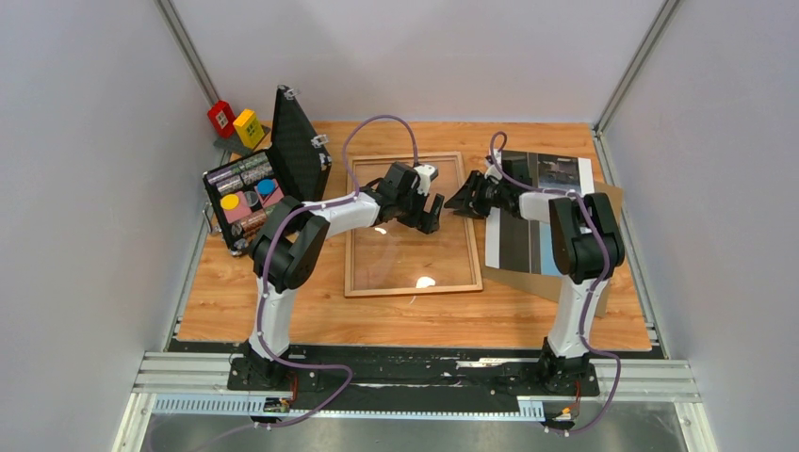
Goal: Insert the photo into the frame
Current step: Place the photo frame item in the photo frame.
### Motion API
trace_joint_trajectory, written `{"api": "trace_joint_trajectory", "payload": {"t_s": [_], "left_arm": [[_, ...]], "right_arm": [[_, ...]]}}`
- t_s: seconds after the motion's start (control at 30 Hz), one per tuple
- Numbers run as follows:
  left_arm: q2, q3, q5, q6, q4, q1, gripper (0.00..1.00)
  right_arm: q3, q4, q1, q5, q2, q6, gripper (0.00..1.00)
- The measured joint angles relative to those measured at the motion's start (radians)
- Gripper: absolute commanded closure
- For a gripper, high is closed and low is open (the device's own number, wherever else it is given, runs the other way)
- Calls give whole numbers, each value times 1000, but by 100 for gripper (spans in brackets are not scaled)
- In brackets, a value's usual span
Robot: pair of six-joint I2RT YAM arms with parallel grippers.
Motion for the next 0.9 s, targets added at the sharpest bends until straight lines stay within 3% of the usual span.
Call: {"api": "trace_joint_trajectory", "payload": {"t_s": [0.9], "left_arm": [[0,-6,-2,0,13,0,4]], "right_arm": [[-28,-113,-58,92,-184,-148,54]]}}
